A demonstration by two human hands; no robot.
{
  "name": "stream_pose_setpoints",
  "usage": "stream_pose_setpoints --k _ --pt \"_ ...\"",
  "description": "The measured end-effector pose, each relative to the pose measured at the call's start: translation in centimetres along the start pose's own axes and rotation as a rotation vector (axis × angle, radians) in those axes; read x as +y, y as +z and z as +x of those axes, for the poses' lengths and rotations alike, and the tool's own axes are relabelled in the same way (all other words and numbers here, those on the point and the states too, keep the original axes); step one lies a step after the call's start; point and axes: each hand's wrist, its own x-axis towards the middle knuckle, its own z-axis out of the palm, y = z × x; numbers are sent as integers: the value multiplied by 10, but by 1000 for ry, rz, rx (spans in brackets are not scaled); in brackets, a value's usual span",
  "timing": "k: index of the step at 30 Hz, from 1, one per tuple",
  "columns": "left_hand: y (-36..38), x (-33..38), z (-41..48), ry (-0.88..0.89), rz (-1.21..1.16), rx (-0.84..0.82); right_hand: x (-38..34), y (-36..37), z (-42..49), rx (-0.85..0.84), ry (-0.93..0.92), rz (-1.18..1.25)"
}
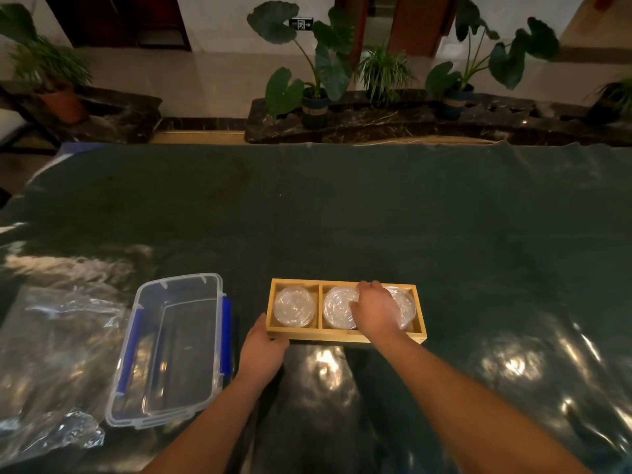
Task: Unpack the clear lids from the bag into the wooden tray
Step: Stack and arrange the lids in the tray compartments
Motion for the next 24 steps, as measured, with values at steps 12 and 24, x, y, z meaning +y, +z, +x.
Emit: stream_pose_setpoints --k 12,24 --pt "-6 4 -2 -10 -5 -36 4 -4 -2 -26 3 73" --pt "-23 18 -5 197 344 65 -7 -23 -15 152 -226 125"
